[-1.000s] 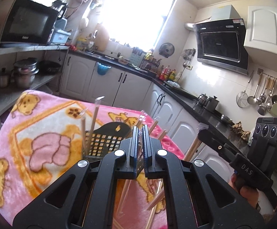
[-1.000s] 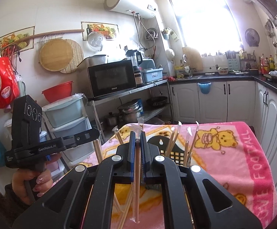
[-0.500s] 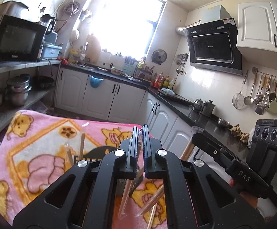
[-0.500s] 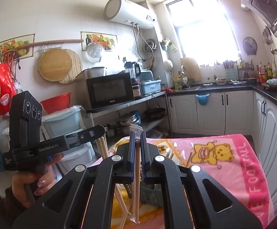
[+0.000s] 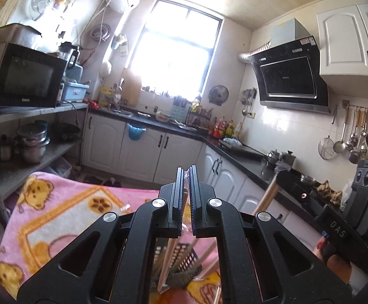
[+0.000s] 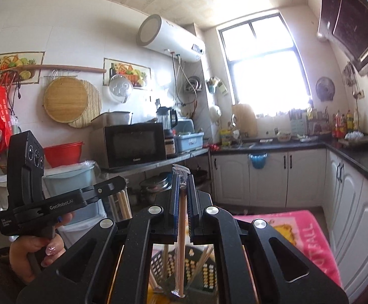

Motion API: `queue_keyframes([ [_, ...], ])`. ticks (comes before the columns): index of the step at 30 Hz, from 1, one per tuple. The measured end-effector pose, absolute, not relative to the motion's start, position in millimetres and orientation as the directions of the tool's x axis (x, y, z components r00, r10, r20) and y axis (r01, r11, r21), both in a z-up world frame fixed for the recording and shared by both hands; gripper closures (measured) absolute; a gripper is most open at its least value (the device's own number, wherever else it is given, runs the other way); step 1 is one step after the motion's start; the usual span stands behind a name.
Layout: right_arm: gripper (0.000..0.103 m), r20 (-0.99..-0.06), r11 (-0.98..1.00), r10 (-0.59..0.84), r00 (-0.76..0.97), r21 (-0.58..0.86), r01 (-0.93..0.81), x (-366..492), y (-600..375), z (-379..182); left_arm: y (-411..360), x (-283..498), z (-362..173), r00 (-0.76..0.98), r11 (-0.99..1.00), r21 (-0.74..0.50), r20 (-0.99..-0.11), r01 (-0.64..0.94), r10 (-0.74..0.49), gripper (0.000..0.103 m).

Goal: Organize utensils
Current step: 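Lower both held chopsticks into the caddy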

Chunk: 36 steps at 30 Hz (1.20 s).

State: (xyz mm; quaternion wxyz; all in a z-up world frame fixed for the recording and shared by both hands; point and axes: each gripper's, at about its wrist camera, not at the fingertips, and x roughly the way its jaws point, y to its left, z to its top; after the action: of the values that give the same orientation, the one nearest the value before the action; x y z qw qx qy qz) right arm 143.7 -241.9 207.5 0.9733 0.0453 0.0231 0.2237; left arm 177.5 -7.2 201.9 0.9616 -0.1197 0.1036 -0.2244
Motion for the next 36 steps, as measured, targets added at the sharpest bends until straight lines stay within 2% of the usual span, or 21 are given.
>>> queue_keyframes([
  [6,0.097,-0.004,0.921,0.385,0.923,0.058,-0.384,158,-238,211,-2,189,205,0.909,0.896,-0.263,-0.122,0.358,-0.399,0.101],
  [13,0.097,-0.024,0.926,0.371,0.928,0.092,-0.367,177,-243,199,4,204,196,0.937,0.927,-0.244,-0.129,0.286,-0.324,0.101],
  [21,0.097,-0.059,0.930,0.361,0.931,0.096,-0.355,196,-239,178,4,215,175,0.936,0.928,-0.244,-0.143,0.282,-0.322,0.101],
  [29,0.097,-0.115,0.929,0.368,0.923,0.101,-0.357,212,-232,153,-6,225,147,0.922,0.930,-0.237,-0.205,0.280,-0.329,0.101],
  [36,0.097,-0.142,0.928,0.368,0.919,0.109,-0.355,218,-226,138,-12,228,132,0.911,0.929,-0.222,-0.225,0.297,-0.346,0.101],
])
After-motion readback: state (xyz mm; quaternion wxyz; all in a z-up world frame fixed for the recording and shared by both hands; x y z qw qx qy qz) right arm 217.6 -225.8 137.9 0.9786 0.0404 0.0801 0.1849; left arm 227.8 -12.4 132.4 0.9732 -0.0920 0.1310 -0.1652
